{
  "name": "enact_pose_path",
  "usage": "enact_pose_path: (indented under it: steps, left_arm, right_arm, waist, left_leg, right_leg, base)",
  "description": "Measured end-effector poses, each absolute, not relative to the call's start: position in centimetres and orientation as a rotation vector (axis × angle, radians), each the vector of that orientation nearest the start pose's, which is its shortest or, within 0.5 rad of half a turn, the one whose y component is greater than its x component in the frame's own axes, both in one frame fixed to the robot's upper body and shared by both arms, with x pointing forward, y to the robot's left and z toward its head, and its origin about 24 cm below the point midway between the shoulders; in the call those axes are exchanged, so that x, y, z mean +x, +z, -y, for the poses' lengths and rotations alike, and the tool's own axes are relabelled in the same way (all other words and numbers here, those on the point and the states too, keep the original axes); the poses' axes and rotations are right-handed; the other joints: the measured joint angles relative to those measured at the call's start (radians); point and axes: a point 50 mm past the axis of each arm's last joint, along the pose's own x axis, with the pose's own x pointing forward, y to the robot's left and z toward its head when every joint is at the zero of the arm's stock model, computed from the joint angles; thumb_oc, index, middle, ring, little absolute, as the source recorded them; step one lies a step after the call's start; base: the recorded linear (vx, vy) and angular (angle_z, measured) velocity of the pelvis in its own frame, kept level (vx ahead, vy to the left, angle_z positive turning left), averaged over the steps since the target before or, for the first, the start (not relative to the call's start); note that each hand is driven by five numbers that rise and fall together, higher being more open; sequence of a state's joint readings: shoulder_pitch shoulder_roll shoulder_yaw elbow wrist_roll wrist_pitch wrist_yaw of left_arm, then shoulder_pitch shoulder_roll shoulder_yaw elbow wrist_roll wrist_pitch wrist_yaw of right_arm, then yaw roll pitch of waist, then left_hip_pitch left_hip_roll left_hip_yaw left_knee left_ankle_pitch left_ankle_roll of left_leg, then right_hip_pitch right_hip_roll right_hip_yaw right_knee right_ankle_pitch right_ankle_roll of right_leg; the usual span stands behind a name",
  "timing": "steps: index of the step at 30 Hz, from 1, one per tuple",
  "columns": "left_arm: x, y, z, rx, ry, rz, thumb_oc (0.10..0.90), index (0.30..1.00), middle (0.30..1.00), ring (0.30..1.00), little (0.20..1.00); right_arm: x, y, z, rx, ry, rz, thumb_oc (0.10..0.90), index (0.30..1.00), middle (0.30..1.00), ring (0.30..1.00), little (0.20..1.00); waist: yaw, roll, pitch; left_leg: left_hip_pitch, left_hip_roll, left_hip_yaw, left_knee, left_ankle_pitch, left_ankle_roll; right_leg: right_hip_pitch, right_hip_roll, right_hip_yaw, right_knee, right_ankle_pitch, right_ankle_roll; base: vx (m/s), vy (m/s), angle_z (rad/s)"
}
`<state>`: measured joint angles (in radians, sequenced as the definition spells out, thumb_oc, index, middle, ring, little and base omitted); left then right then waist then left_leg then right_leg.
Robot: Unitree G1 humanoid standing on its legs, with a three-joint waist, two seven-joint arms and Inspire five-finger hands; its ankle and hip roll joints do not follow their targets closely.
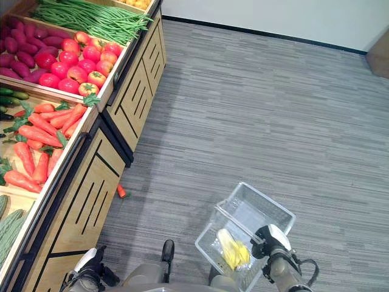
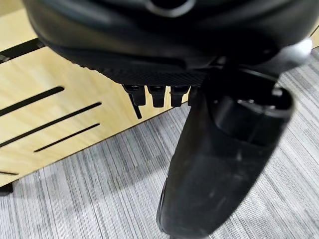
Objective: Get the vegetables into the basket
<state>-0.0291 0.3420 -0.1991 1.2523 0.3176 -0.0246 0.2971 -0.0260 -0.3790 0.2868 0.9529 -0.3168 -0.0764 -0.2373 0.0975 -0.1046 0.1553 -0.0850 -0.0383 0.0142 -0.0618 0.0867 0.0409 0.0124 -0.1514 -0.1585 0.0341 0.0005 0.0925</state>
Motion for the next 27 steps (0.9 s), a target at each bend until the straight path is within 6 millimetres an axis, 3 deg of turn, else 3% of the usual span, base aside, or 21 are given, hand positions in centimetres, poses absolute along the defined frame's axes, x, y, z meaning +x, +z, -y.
enact_pose_path:
  steps: [3, 5, 6, 7, 8, 9, 10, 11, 13, 14, 16, 17, 18, 20, 21, 23, 24, 25, 27]
  left_arm:
    - [10.2, -14.2, -28.0, 0.874, 0.081, -1.113, 0.900, 1.000, 1.000, 1.000, 1.000]
    - [9.4, -14.6, -27.7, 0.867, 0.057, -1.144, 0.900, 1.000, 1.000, 1.000, 1.000]
    - [9.6, -14.4, -28.0, 0.880, 0.053, -1.137, 0.900, 1.000, 1.000, 1.000, 1.000]
    - [9.7, -14.4, -28.0, 0.881, 0.051, -1.138, 0.900, 1.000, 1.000, 1.000, 1.000]
    - [9.5, -14.5, -28.1, 0.879, 0.055, -1.152, 0.900, 1.000, 1.000, 1.000, 1.000]
    - [9.4, -14.6, -28.0, 0.873, 0.055, -1.154, 0.900, 1.000, 1.000, 1.000, 1.000]
    - [9.5, -14.6, -27.8, 0.852, 0.065, -1.160, 0.900, 1.000, 1.000, 1.000, 1.000]
    - [9.3, -14.7, -27.9, 0.844, 0.076, -1.171, 0.900, 1.000, 1.000, 1.000, 1.000]
    - [8.5, -14.8, -28.1, 0.842, 0.081, -1.206, 0.900, 1.000, 1.000, 1.000, 1.000]
    - [8.0, -14.8, -28.3, 0.845, 0.084, -1.213, 0.900, 1.000, 1.000, 1.000, 1.000]
    - [6.6, -14.8, -29.0, 0.851, 0.093, -1.243, 0.900, 1.000, 1.000, 1.000, 1.000]
    - [6.6, -14.8, -29.0, 0.851, 0.093, -1.243, 0.900, 1.000, 1.000, 1.000, 1.000]
    - [6.1, -14.9, -29.0, 0.849, 0.093, -1.259, 0.900, 1.000, 1.000, 1.000, 1.000]
    - [6.0, -14.9, -28.9, 0.848, 0.093, -1.261, 0.900, 1.000, 1.000, 1.000, 1.000]
    - [6.3, -15.9, -26.0, 0.766, 0.058, -1.249, 0.900, 1.000, 1.000, 1.000, 1.000]
    - [9.6, -15.5, -25.1, 0.761, 0.054, -1.158, 0.900, 1.000, 1.000, 1.000, 1.000]
    - [10.2, -15.4, -24.8, 0.757, 0.049, -1.136, 0.900, 1.000, 1.000, 1.000, 1.000]
    - [11.0, -15.2, -24.6, 0.779, 0.030, -1.094, 0.900, 1.000, 1.000, 1.000, 1.000]
    - [11.3, -14.9, -25.0, 0.790, 0.039, -1.085, 0.900, 1.000, 1.000, 1.000, 1.000]
  right_arm:
    - [16.9, -11.5, 24.8, -0.855, 0.061, -0.759, 0.400, 0.300, 0.300, 0.300, 0.300]
    - [18.1, -11.1, 24.7, -0.860, 0.052, -0.731, 0.400, 0.300, 0.300, 0.300, 0.300]
    - [17.9, -11.1, 24.6, -0.858, 0.063, -0.728, 0.400, 0.300, 0.300, 0.300, 0.300]
    - [18.1, -10.9, 24.4, -0.858, 0.066, -0.708, 0.400, 0.300, 0.300, 0.300, 0.300]
    - [18.1, -11.0, 24.0, -0.855, 0.078, -0.702, 0.400, 0.300, 0.300, 0.300, 0.300]
    - [18.1, -11.0, 24.0, -0.857, 0.083, -0.702, 0.400, 0.300, 0.300, 0.300, 0.300]
    - [18.0, -11.1, 23.9, -0.862, 0.092, -0.710, 0.400, 0.300, 0.300, 0.300, 0.300]
    - [17.9, -11.2, 23.8, -0.864, 0.098, -0.717, 0.400, 0.300, 0.300, 0.300, 0.300]
    - [17.6, -11.4, 23.9, -0.867, 0.094, -0.730, 0.400, 0.300, 0.300, 0.300, 0.300]
    - [17.1, -11.6, 23.9, -0.864, 0.101, -0.744, 0.400, 0.300, 0.300, 0.300, 0.300]
    - [16.8, -11.9, 23.5, -0.853, 0.113, -0.759, 0.400, 0.300, 0.300, 0.300, 0.300]
    - [16.8, -11.9, 23.5, -0.853, 0.113, -0.759, 0.400, 0.300, 0.300, 0.300, 0.300]
    - [16.9, -12.0, 23.6, -0.855, 0.114, -0.763, 0.400, 0.300, 0.300, 0.300, 0.300]
    - [16.9, -11.9, 23.6, -0.856, 0.114, -0.762, 0.400, 0.300, 0.300, 0.300, 0.300]
    - [17.8, -10.7, 26.9, -0.945, 0.072, -0.771, 0.400, 0.300, 0.300, 0.300, 0.300]
    - [17.7, -10.3, 27.5, -0.950, 0.046, -0.763, 0.400, 0.300, 0.300, 0.300, 0.300]
    - [17.3, -10.5, 27.6, -0.951, 0.053, -0.773, 0.400, 0.300, 0.300, 0.300, 0.300]
    - [16.7, -10.7, 27.7, -0.949, 0.051, -0.786, 0.400, 0.300, 0.300, 0.300, 0.300]
    - [16.7, -10.6, 27.8, -0.951, 0.043, -0.788, 0.400, 0.300, 0.300, 0.300, 0.300]
  waist:
    - [0.006, -0.019, 0.000]
    - [0.006, -0.008, 0.005]
    - [0.011, -0.007, 0.010]
    - [0.003, -0.008, 0.012]
    - [-0.022, 0.000, 0.016]
    - [-0.022, 0.001, 0.017]
    - [-0.047, 0.011, 0.025]
    - [-0.041, 0.011, 0.028]
    - [-0.061, 0.021, 0.024]
    - [-0.057, 0.009, 0.016]
    - [-0.040, -0.021, -0.008]
    - [-0.040, -0.021, -0.008]
    - [-0.037, -0.017, -0.018]
    - [-0.037, -0.014, -0.018]
    - [-0.042, 0.045, -0.054]
    - [-0.059, 0.038, -0.045]
    - [-0.063, 0.031, -0.042]
    - [-0.064, 0.023, -0.034]
    - [-0.071, 0.025, -0.019]
  left_leg:
    - [0.007, -0.009, 0.002, 0.013, -0.018, 0.012]
    - [0.018, 0.017, 0.002, 0.046, -0.032, 0.026]
    - [0.039, 0.004, -0.026, 0.050, -0.069, 0.063]
    - [0.040, -0.005, -0.060, 0.074, -0.081, 0.081]
    - [0.049, -0.006, -0.092, 0.071, -0.087, 0.072]
    - [0.053, -0.020, -0.102, 0.069, -0.088, 0.056]
    - [0.061, -0.031, -0.149, 0.069, -0.099, 0.040]
    - [0.079, -0.038, -0.173, 0.070, -0.112, 0.016]
    - [0.117, -0.035, -0.239, 0.081, -0.144, 0.015]
    - [0.139, -0.035, -0.255, 0.076, -0.143, 0.011]
    - [0.184, -0.033, -0.266, 0.044, -0.161, -0.009]
    - [0.184, -0.033, -0.266, 0.044, -0.161, -0.009]
    - [0.198, -0.017, -0.275, 0.033, -0.169, -0.019]
    - [0.200, -0.014, -0.276, 0.032, -0.171, -0.019]
    - [0.113, 0.104, -0.274, 0.208, -0.134, -0.148]
    - [0.020, 0.122, -0.202, 0.316, -0.121, -0.171]
    - [0.001, 0.131, -0.132, 0.337, -0.115, -0.174]
    - [-0.012, 0.164, 0.011, 0.332, -0.112, -0.177]
    - [-0.018, 0.187, 0.090, 0.285, -0.105, -0.181]
  right_leg:
    - [-0.018, -0.003, 0.007, 0.058, 0.000, 0.024]
    - [-0.130, -0.014, 0.030, 0.331, -0.014, 0.042]
    - [-0.197, -0.022, 0.046, 0.486, -0.026, 0.062]
    - [-0.250, -0.014, 0.083, 0.581, -0.040, 0.061]
    - [-0.266, -0.008, 0.086, 0.486, -0.045, 0.062]
    - [-0.285, -0.025, 0.090, 0.286, -0.025, 0.066]
    - [-0.261, -0.042, 0.094, -0.032, 0.031, 0.066]
    - [-0.275, -0.048, 0.105, -0.130, 0.090, 0.069]
    - [-0.232, -0.039, 0.127, -0.123, 0.137, 0.056]
    - [-0.211, -0.034, 0.117, -0.119, 0.147, 0.046]
    - [-0.187, -0.027, 0.083, -0.089, 0.157, 0.035]
    - [-0.187, -0.027, 0.083, -0.089, 0.157, 0.035]
    - [-0.176, -0.014, 0.081, -0.089, 0.208, 0.023]
    - [-0.176, -0.012, 0.079, -0.088, 0.208, 0.023]
    - [-0.098, 0.101, -0.039, -0.082, 0.135, -0.098]
    - [-0.078, 0.108, -0.126, -0.097, 0.106, -0.119]
    - [-0.061, 0.104, -0.151, -0.102, 0.097, -0.131]
    - [-0.032, 0.103, -0.195, -0.120, 0.078, -0.152]
    - [-0.025, 0.107, -0.225, -0.120, 0.066, -0.153]
  base:
    - [0.05, 0.130, -0.04]
    - [0.19, 0.132, -0.02]
    - [0.31, 0.034, 0.29]
    - [0.32, -0.153, 0.66]
    - [0.34, -0.207, 0.73]
    - [0.48, -0.327, 1.12]
    - [0.63, -0.448, 0.92]
    - [0.54, -0.384, 1.20]
    - [0.28, -0.238, 0.98]
    - [0.27, -0.291, 0.66]
    - [0.29, -0.336, 0.27]
    - [0.27, -0.364, 0.12]
    - [0.16, -0.269, 0.05]
    - [0.19, -0.332, 0.57]
    - [0.17, -0.312, 1.56]
    - [0.10, -0.212, 1.60]
    - [0.05, -0.124, 1.24]
    - [0.07, -0.105, 1.01]
    - [0.09, -0.054, 0.73]
